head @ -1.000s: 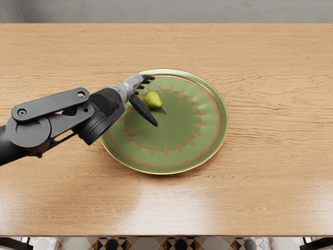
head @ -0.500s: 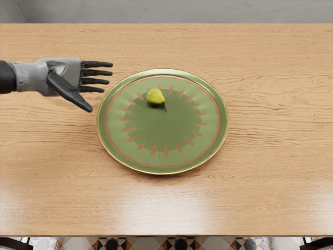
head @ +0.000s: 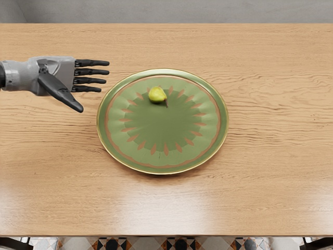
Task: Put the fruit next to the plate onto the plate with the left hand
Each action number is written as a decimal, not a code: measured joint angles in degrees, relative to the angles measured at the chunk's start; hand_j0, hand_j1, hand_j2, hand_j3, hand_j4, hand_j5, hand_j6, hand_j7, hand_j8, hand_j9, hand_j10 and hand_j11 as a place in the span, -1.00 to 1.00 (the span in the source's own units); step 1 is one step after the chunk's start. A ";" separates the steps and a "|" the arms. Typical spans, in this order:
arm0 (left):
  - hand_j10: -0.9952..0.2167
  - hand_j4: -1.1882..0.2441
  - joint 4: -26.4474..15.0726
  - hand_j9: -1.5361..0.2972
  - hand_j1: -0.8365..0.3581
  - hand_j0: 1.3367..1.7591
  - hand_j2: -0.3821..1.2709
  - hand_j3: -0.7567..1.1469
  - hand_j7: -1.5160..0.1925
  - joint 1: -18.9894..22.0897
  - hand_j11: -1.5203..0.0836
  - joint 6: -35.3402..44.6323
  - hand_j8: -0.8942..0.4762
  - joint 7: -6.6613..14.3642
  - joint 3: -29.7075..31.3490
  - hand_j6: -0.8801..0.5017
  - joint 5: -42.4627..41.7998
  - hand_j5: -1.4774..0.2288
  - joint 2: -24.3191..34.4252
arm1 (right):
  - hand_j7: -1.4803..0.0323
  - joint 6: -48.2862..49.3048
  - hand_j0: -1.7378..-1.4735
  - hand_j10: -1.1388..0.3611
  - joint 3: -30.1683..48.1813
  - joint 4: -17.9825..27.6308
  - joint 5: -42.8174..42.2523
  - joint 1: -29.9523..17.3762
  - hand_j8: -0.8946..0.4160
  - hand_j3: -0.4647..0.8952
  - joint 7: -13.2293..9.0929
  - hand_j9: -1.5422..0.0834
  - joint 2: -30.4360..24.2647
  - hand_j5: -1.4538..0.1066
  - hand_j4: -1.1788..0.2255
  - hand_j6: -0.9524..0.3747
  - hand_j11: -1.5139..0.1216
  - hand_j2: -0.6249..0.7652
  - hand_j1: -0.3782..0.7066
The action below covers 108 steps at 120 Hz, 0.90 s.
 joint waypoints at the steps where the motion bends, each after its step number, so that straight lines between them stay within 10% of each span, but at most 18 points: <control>1: 0.63 0.64 0.00 0.66 0.96 0.52 -0.54 -0.20 0.76 0.00 0.88 0.00 0.29 0.00 0.00 0.26 0.00 0.72 0.00 | 0.94 0.00 -0.40 0.51 0.00 0.00 0.00 0.00 0.35 -0.32 0.00 0.88 0.00 0.85 0.67 0.42 0.84 -0.10 -0.92; 108: 0.63 0.65 0.00 0.66 0.97 0.52 -0.54 -0.20 0.76 0.00 0.88 -0.03 0.29 0.00 -0.01 0.26 -0.03 0.72 0.00 | 0.94 0.00 -0.40 0.51 0.00 0.00 0.00 0.00 0.35 -0.32 0.00 0.88 0.00 0.85 0.67 0.42 0.84 -0.10 -0.92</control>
